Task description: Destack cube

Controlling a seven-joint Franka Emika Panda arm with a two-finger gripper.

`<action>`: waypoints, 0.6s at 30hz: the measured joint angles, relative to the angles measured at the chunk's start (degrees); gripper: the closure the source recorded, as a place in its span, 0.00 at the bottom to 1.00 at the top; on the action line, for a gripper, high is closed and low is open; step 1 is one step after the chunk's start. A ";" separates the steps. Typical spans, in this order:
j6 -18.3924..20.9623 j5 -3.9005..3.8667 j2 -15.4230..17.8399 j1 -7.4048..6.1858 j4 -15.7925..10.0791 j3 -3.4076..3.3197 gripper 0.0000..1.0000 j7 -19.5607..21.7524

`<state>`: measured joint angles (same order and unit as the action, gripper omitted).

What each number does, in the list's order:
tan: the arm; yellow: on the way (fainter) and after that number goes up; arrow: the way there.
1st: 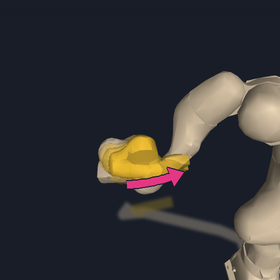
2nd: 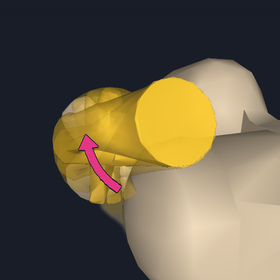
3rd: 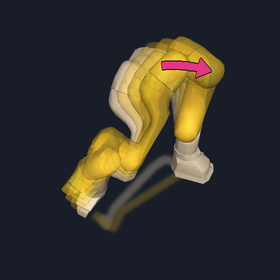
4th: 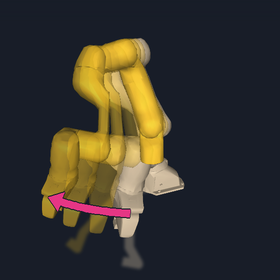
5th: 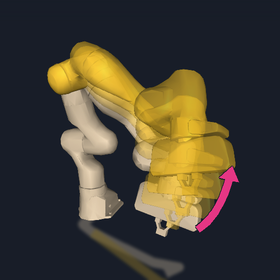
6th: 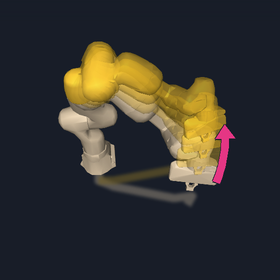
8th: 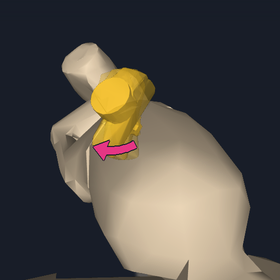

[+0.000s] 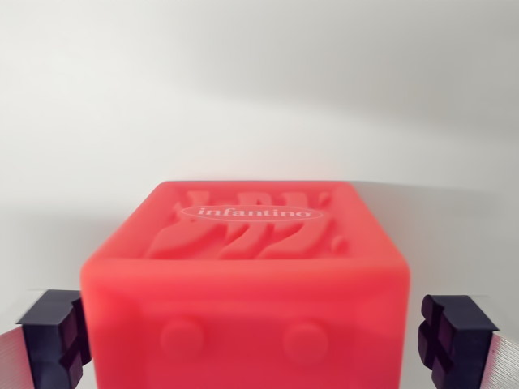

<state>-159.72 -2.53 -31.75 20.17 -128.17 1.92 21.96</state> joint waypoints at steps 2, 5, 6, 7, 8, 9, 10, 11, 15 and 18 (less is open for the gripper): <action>0.29 0.00 0.54 0.00 -0.17 0.00 0.00 0.00; 0.95 0.01 1.48 0.02 -0.42 0.02 0.00 0.00; 1.08 0.01 1.66 0.02 -0.46 0.03 0.00 0.00; 1.33 0.02 2.01 0.03 -0.56 0.05 0.00 0.00; 1.58 0.02 2.36 0.04 -0.66 0.06 0.00 0.00; 1.91 0.04 2.78 0.05 -0.78 0.08 0.00 -0.01; 2.22 0.05 3.20 0.06 -0.89 0.10 0.00 -0.02; 2.37 0.06 3.42 0.07 -0.95 0.11 0.00 -0.02; 3.70 0.14 5.20 0.11 -1.31 0.21 0.00 -0.06; 4.65 0.22 6.41 0.15 -1.60 0.28 0.00 -0.09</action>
<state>-155.07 -2.31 -25.33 20.32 -129.77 2.21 21.87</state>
